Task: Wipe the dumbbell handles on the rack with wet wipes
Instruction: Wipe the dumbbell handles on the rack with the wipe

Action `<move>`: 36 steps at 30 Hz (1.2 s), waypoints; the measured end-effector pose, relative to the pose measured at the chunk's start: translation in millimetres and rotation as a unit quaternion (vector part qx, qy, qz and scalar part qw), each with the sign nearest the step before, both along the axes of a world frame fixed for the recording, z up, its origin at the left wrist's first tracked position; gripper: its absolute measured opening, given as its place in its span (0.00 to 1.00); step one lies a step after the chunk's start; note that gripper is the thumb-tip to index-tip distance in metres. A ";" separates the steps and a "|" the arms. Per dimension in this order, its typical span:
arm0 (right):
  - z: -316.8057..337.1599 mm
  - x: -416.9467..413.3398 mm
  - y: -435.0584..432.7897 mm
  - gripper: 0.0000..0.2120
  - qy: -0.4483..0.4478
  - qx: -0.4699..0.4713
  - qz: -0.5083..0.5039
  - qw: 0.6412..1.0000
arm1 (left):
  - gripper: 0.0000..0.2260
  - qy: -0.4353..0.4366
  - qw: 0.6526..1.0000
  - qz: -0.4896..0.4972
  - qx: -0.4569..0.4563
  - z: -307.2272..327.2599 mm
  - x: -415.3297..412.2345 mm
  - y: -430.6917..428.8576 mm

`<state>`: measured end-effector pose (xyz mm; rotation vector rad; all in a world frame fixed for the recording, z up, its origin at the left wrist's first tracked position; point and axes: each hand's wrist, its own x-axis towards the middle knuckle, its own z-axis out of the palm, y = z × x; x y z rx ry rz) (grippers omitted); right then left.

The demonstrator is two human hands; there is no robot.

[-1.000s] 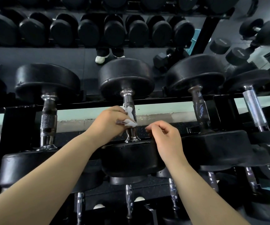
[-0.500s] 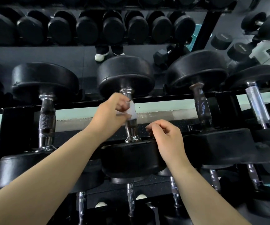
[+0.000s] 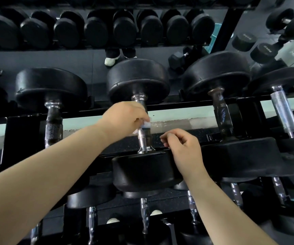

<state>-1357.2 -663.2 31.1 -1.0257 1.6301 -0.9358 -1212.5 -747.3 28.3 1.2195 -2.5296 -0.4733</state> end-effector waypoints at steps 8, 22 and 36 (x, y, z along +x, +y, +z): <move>-0.9 -0.2 -1.0 0.13 0.005 -0.001 0.005 1.000 | 0.05 -0.008 0.998 -0.067 0.005 -0.7 5.3 8.1; -1.8 -1.0 -1.0 0.12 0.029 -0.010 0.011 0.999 | 0.08 0.148 0.974 0.146 0.092 -11.2 2.2 -0.1; -2.8 0.0 -2.1 0.13 0.034 -0.020 0.012 0.999 | 0.10 0.301 0.874 0.312 0.221 -11.9 5.9 23.4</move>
